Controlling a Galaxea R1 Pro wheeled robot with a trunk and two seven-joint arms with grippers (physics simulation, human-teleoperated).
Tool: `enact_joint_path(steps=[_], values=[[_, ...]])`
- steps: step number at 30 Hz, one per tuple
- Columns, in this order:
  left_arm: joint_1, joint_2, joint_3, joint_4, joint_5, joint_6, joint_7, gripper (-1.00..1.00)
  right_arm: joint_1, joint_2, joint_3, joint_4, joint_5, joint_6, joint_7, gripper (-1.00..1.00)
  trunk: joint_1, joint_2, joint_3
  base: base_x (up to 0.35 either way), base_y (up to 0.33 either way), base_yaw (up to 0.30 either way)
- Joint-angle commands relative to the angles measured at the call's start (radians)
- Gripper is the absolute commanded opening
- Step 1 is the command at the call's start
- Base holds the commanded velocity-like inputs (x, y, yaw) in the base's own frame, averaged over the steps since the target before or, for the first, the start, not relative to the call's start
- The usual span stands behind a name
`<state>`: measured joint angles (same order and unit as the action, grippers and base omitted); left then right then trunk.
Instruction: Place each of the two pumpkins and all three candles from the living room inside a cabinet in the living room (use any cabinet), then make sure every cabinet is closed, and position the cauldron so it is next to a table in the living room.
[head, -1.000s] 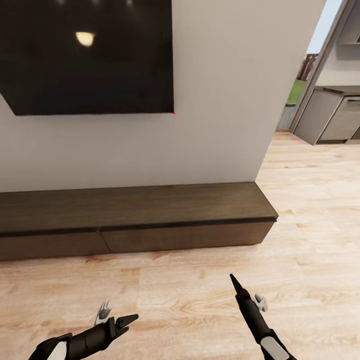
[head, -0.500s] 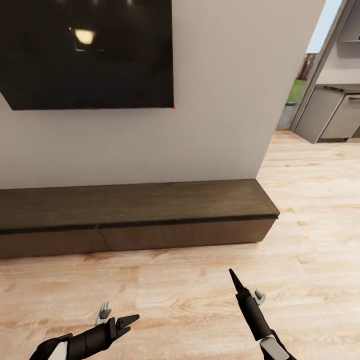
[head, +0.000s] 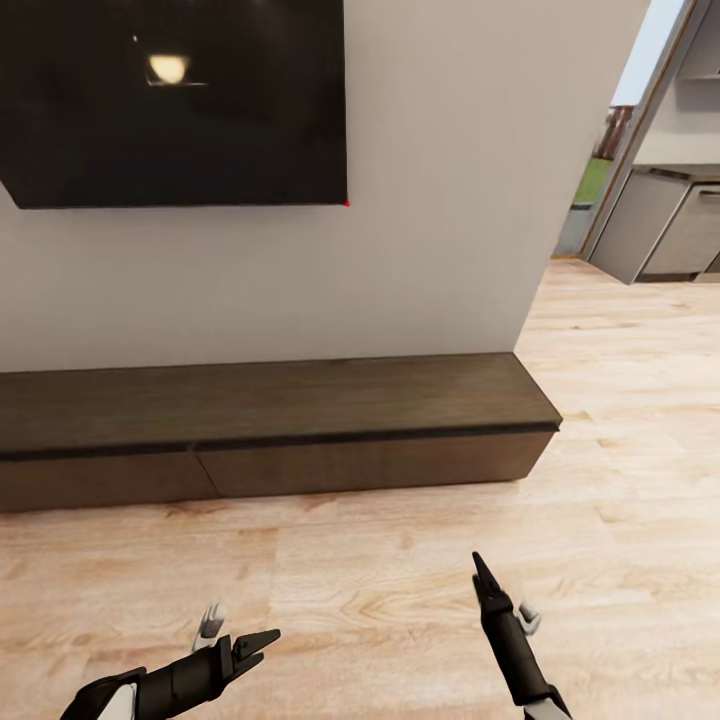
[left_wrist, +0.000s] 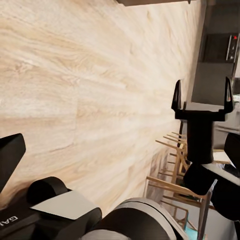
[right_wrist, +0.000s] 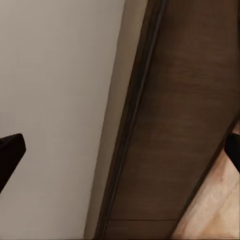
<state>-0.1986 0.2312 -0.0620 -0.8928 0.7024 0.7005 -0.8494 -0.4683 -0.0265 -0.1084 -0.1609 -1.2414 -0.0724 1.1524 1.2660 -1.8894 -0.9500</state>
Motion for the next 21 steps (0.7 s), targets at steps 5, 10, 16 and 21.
enact_joint_path(steps=[5,10,16,21], values=[[0.000,0.002,-0.002,0.000,0.008,0.007,-0.003,1.00,-0.001,0.000,-0.007,0.006,0.008,0.016,0.008,1.00,0.019,-0.036,-0.016,0.000,0.000,0.000],[0.000,0.003,-0.002,0.000,0.005,0.005,-0.057,1.00,-0.001,-0.002,-0.007,0.007,0.008,0.030,0.048,1.00,0.038,-0.071,-0.032,0.000,0.000,0.000],[0.000,0.004,-0.002,0.001,0.004,0.005,-0.079,1.00,-0.001,-0.004,-0.007,0.009,0.008,0.090,0.071,1.00,0.061,-0.113,-0.051,0.000,0.000,0.000],[0.001,0.004,-0.002,0.001,0.005,0.005,-0.082,1.00,-0.001,-0.007,-0.007,0.009,0.008,0.096,0.072,1.00,0.080,-0.148,-0.067,0.000,0.000,0.000]])
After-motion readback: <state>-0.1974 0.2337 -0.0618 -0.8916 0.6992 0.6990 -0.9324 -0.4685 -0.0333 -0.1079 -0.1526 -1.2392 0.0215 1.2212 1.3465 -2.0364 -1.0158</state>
